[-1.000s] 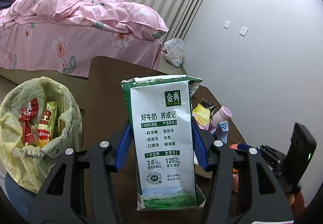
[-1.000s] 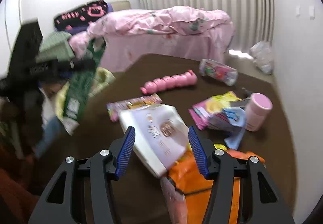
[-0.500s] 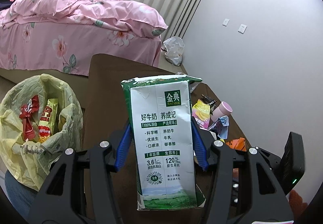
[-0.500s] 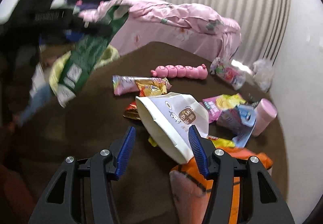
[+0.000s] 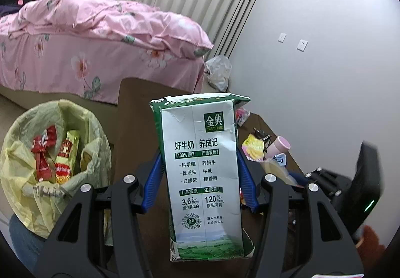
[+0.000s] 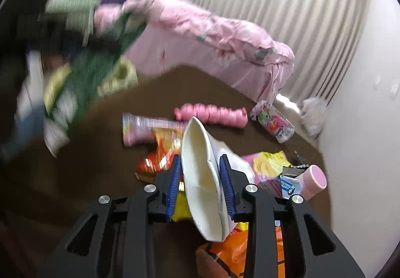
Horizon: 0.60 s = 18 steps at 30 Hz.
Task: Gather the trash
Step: 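Lift the milk carton with the left tool while the right tool lifts the white cup, then move both tools over the yellow bag and open them to drop items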
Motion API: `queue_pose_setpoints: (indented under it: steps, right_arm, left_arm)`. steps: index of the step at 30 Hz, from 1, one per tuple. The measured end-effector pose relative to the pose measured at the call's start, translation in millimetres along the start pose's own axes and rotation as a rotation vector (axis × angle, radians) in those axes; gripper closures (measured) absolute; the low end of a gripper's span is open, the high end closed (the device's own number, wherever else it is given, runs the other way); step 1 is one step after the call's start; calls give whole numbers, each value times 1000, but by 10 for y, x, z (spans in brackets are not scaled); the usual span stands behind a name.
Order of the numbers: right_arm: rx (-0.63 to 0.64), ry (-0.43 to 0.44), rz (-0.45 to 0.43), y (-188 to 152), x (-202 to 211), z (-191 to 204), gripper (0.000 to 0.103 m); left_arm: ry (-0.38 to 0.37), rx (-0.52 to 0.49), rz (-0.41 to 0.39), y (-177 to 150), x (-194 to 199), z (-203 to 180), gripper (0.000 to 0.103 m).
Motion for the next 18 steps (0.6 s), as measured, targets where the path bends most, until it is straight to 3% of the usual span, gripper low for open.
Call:
queue_pose_setpoints:
  steps: [7, 13, 18]
  right_arm:
    - [-137, 112, -76, 424, 158, -139, 75]
    - [-157, 203, -147, 869, 144, -36, 75]
    - [-159, 317, -166, 1213, -58, 213, 75]
  left_arm:
    - [51, -60, -76, 176, 84, 41, 51]
    - [175, -96, -152, 430, 177, 388, 51]
    - [363, -158, -270, 758, 344, 889, 51]
Point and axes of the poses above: each gripper's, at about its wrist camera, not at the fingertips, and x roughly against the way its jaws point, z to its left, y to its top, the point moved 8 cm from there along -x, roughly the way its jaws point, and after that the axes turned 2 degrees about x, right-handed, at the moved point
